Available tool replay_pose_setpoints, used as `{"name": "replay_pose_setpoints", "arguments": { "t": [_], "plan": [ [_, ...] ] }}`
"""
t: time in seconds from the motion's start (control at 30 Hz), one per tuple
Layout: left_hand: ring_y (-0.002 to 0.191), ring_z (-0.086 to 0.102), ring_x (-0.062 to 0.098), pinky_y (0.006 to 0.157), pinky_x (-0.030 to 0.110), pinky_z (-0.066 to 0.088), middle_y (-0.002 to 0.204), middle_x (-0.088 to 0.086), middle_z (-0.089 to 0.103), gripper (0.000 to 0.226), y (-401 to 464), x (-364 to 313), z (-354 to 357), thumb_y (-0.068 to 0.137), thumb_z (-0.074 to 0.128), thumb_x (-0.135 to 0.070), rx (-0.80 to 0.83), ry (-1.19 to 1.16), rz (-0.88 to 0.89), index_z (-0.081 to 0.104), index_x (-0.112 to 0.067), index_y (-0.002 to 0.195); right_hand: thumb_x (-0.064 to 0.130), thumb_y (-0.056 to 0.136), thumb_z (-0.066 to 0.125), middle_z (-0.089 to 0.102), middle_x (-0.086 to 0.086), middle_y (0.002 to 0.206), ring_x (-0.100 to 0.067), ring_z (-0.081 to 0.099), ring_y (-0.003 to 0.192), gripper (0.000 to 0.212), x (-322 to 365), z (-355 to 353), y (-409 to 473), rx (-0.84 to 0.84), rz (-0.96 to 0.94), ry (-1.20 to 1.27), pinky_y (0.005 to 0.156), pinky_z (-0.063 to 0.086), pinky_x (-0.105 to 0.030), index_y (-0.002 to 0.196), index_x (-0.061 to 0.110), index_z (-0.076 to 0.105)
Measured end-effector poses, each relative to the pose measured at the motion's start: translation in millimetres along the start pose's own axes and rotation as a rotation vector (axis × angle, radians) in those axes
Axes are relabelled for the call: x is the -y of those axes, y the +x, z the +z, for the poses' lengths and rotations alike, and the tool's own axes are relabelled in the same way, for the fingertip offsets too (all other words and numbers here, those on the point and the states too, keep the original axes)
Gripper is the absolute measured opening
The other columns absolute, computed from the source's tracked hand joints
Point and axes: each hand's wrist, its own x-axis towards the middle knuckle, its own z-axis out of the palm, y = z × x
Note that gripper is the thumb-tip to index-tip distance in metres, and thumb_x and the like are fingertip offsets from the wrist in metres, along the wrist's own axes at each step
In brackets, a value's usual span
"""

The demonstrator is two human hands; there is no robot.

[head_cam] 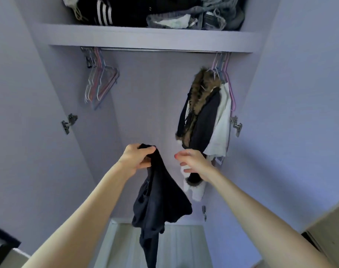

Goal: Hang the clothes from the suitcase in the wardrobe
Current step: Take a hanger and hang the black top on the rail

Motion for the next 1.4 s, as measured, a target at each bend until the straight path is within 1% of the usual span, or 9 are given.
{"name": "replay_pose_setpoints", "arguments": {
  "t": [0.17,0.3,0.37,0.47,0.63,0.77,0.93,1.1,1.4],
  "plan": [
    [0.072,0.069,0.026,0.065,0.029,0.060,0.081,0.017,0.067,0.021,56,-33,22,0.083,0.069,-0.015,-0.111,-0.074,0.019,0.062,0.004,0.089,0.033,0.086,0.066,0.063,0.003,0.109,-0.012,0.061,0.102,0.036,18,9,47,0.355,-0.048,-0.079,0.088,0.048,-0.024,0.117,0.020,0.051],
    [0.068,0.071,0.026,0.065,0.030,0.060,0.079,0.017,0.070,0.031,110,-51,19,0.084,0.068,-0.030,-0.219,0.041,0.020,0.064,0.001,0.087,0.020,0.096,0.051,0.056,-0.001,0.080,-0.010,0.052,0.069,0.018,29,0,106,0.113,-0.188,-0.182,0.061,0.040,-0.012,0.098,0.006,0.060],
    [0.068,0.070,0.027,0.059,0.030,0.060,0.082,0.017,0.070,0.034,129,-52,3,0.085,0.065,-0.036,-0.319,0.134,0.024,0.066,-0.003,0.081,0.018,0.097,0.048,0.054,0.002,0.074,-0.013,0.052,0.074,0.021,32,-17,130,0.057,-0.204,-0.210,0.068,0.040,-0.024,0.078,0.014,0.056],
    [0.068,0.065,0.020,0.059,0.027,0.057,0.080,0.011,0.065,0.038,149,-53,-27,0.085,0.062,-0.044,-0.413,0.230,-0.020,0.061,-0.008,0.071,0.014,0.097,0.045,0.060,-0.003,0.081,-0.018,0.055,0.084,0.017,38,-44,165,-0.020,-0.157,-0.184,0.076,0.040,-0.030,0.092,0.013,0.061],
    [0.064,0.059,0.009,0.066,0.022,0.051,0.062,-0.005,0.065,0.027,161,-57,-74,0.086,0.063,-0.038,-0.129,0.243,-0.134,0.065,-0.011,0.088,0.019,0.093,0.052,0.060,-0.023,0.090,-0.021,0.052,0.081,0.036,54,-56,213,-0.110,-0.012,-0.041,0.074,0.038,-0.029,0.106,-0.014,0.056],
    [0.060,0.061,0.015,0.057,0.020,0.050,0.077,0.004,0.066,0.015,181,-54,-105,0.089,0.061,-0.021,-0.135,0.419,-0.195,0.060,-0.007,0.094,0.021,0.093,0.052,0.058,-0.014,0.092,-0.024,0.055,0.088,0.021,74,-52,243,-0.259,0.020,-0.091,0.076,0.040,-0.031,0.076,0.008,0.055],
    [0.068,0.066,0.023,0.059,0.025,0.051,0.073,0.007,0.063,0.021,215,-44,-134,0.092,0.046,-0.024,-0.226,0.715,-0.225,0.055,-0.009,0.082,0.021,0.097,0.043,0.052,-0.016,0.127,-0.034,0.050,0.117,0.032,88,-39,270,-0.501,0.026,-0.490,0.093,0.043,-0.039,0.121,0.005,0.057],
    [0.082,0.063,0.032,0.078,0.039,0.056,0.088,0.013,0.059,0.015,241,-43,-159,0.089,0.048,-0.021,-0.305,0.931,-0.105,0.055,-0.008,0.086,0.008,0.093,0.047,0.042,-0.016,0.130,-0.034,0.048,0.116,0.032,89,-16,280,-0.626,-0.046,-0.605,0.090,0.044,-0.039,0.124,0.008,0.054],
    [0.076,0.058,0.016,0.065,0.027,0.049,0.083,0.006,0.061,0.018,250,-41,-170,0.092,0.045,0.002,-0.175,0.135,-0.245,0.058,-0.010,0.084,-0.003,0.091,0.033,0.061,-0.012,0.114,-0.027,0.054,0.105,0.038,100,-2,303,-0.257,0.096,-0.345,0.093,0.045,-0.031,0.098,0.003,0.069]
  ]
}}
